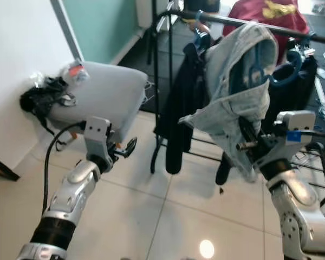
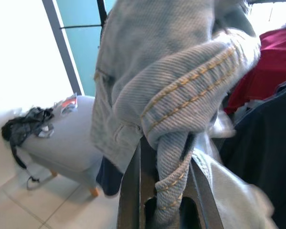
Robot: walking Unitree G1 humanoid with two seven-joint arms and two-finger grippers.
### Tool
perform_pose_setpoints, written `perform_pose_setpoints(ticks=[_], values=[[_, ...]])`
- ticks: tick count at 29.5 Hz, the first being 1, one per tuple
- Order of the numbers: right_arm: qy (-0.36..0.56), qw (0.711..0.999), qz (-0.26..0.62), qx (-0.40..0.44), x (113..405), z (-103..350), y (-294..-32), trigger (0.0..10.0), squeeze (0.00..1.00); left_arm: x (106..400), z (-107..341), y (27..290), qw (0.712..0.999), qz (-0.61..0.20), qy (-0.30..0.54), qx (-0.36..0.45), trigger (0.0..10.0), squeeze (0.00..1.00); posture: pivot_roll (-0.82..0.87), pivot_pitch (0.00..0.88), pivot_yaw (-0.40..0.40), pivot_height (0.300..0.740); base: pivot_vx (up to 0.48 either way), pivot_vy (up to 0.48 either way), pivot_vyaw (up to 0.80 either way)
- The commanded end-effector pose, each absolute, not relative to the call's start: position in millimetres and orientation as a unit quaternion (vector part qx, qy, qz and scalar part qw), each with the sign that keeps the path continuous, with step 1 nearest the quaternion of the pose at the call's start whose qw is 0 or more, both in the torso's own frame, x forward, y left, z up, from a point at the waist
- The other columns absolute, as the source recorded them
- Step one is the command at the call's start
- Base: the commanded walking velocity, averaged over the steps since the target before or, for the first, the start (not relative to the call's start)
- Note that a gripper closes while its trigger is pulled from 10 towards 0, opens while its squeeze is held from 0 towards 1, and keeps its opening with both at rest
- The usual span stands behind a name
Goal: Hang hanger
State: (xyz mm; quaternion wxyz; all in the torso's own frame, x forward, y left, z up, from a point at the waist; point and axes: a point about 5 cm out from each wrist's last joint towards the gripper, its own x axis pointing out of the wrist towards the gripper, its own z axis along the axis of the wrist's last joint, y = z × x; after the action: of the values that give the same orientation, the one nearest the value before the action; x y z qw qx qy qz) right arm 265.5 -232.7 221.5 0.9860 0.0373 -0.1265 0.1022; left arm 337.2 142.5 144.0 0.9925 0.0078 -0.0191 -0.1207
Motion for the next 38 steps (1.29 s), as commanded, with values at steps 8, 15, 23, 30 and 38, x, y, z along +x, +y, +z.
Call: perform_pose_setpoints(ticks=[8, 15, 23, 30, 38], values=[[-0.052, 0.998, -0.014, 0.026, 273, 200, -262, 10.0, 0.0, 335, 137, 147, 0.993, -0.117, -0.007, 0.004, 10.0, 0.0, -0.07, 0.193, -0.015, 0.74, 0.48, 0.0, -0.46], [-0.042, 0.999, -0.019, 0.026, 276, 197, -263, 10.0, 0.0, 335, 137, 146, 0.993, -0.118, -0.008, 0.004, 10.0, 0.0, -0.07, 0.195, -0.017, 0.74, 0.48, 0.0, -0.8], [-0.039, 0.999, -0.015, 0.028, 278, 198, -261, 10.0, 0.0, 335, 138, 146, 0.993, -0.116, -0.009, 0.003, 10.0, 0.0, -0.07, 0.197, -0.018, 0.74, 0.48, 0.0, -0.4], [-0.025, 0.999, 0.006, 0.022, 280, 198, -255, 10.0, 0.0, 335, 138, 147, 0.993, -0.115, -0.008, 0.003, 10.0, 0.0, -0.07, 0.198, -0.019, 0.74, 0.48, 0.0, 0.0], [-0.001, 0.992, 0.125, 0.023, 280, 198, -220, 10.0, 0.0, 336, 138, 149, 0.995, -0.1, -0.008, -0.009, 10.0, 0.0, -0.08, 0.202, -0.021, 0.74, 0.202, 0.0, 0.0]])
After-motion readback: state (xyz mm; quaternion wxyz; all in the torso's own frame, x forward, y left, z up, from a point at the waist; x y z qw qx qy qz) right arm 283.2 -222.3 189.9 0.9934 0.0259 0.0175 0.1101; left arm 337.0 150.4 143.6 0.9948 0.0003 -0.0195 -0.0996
